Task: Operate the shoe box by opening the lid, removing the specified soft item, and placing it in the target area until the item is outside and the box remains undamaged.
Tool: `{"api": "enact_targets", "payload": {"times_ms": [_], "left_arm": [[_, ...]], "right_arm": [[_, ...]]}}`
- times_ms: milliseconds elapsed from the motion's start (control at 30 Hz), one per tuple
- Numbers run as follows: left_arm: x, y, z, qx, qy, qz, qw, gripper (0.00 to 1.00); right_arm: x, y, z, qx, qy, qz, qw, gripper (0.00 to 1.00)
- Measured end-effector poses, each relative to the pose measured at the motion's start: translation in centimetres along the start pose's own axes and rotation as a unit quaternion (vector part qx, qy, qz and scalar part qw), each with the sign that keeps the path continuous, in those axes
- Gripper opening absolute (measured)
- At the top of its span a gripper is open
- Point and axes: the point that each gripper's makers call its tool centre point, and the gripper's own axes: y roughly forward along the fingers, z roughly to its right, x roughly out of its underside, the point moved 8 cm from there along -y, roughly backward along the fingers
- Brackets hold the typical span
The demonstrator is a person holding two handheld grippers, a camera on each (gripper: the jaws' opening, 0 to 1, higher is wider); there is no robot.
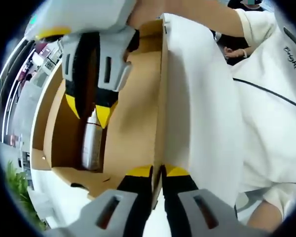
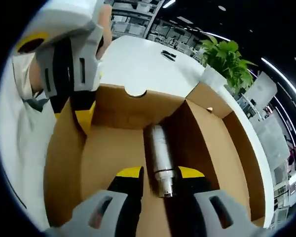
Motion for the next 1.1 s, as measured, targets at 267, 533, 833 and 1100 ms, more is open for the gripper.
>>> {"api": "enact_targets", "payload": {"times_ms": [267, 533, 833, 1100], "left_arm": [[0.0, 0.0, 0.0, -0.001, -0.003, 0.002, 1.0000, 0.07], [0.0, 0.0, 0.1, -0.003, -0.001, 0.002, 1.0000, 0.07], [0.0, 0.0, 0.0, -0.002, 0.001, 0.004, 1.0000, 0.07], [0.0, 0.0, 0.0, -0.001, 0.000, 0.004, 1.0000, 0.07]], "right_arm": [[1.2, 0.8, 0.6, -0.009, 0.012, -0.023, 0.9996, 0.25], [2.1, 0.6, -0.5, -0.028, 0.018, -0.050, 0.9982, 0.20], [2.8, -0.1, -0.7, -0.049, 0.054, -0.038, 0.9966, 0.20], [4.1, -0.2, -1.3, -0.062, 0.068, -0.047, 0.9946, 0.20]]}}
